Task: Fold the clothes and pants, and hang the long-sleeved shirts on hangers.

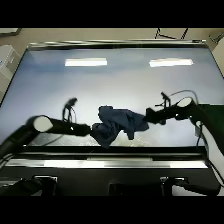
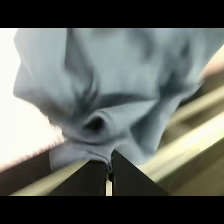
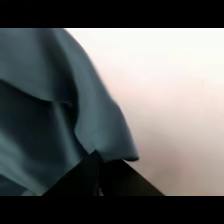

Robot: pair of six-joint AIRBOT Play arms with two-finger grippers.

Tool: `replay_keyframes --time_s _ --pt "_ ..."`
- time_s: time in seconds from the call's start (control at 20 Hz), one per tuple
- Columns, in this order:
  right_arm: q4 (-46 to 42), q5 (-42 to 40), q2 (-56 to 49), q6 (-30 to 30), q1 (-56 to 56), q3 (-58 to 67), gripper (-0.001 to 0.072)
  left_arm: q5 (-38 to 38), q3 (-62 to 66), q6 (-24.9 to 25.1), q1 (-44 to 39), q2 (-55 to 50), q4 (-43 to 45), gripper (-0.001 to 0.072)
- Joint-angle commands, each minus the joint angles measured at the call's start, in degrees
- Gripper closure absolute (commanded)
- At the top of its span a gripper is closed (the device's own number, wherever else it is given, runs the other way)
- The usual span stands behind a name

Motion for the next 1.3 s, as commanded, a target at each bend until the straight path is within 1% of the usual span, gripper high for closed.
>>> replay_keyframes --time_s 0.0,0.15,0.25,0.4,0.5,0.65,0.85,0.95,1.05,1.1,1.25 --pt "-4.5 -0.8 7.6 0.1 -3.1 14.3 0.0678 -1.7 17.5 -5.4 7.4 6.6 13.3 0.0687" --pt "-8.1 -3.9 17.0 0.1 -7.9 30.4 0.0677 -1.6 37.7 -5.7 18.3 10.5 14.6 0.0686" --pt "-12.3 -4.8 23.4 0.3 -10.4 36.7 0.0677 -1.6 46.9 -5.7 24.7 12.7 14.6 0.0686" --pt "-20.9 -3.4 32.1 2.4 -11.5 37.7 0.0677 -1.7 49.8 -5.5 31.6 16.9 15.0 0.0686" --pt "-25.9 1.0 35.2 4.8 -11.5 37.7 0.0677 -1.4 49.8 -5.5 34.6 18.8 15.6 0.0686" --pt "-27.2 11.4 36.0 7.2 -11.5 37.6 0.0677 3.0 49.8 -5.5 35.0 19.5 14.6 0.0685" --pt "-26.8 23.1 33.4 8.3 -11.5 37.5 0.0677 14.6 49.8 -5.5 35.0 17.9 9.7 0.0685" --pt "-26.5 29.1 30.5 8.7 -11.5 37.1 0.0677 18.8 49.8 -5.5 35.0 15.5 7.0 0.0685" --pt "-25.8 32.3 27.9 10.2 -11.5 34.6 0.0677 19.3 49.7 -5.5 34.5 11.9 3.9 0.0685" --pt "-25.1 32.8 26.8 10.6 -11.5 32.7 0.0677 18.4 49.7 -5.3 32.9 9.5 3.7 0.0685" --pt "-22.2 31.5 24.8 10.9 -11.5 23.1 0.0677 13.1 48.0 0.8 25.5 1.4 3.8 0.0684"
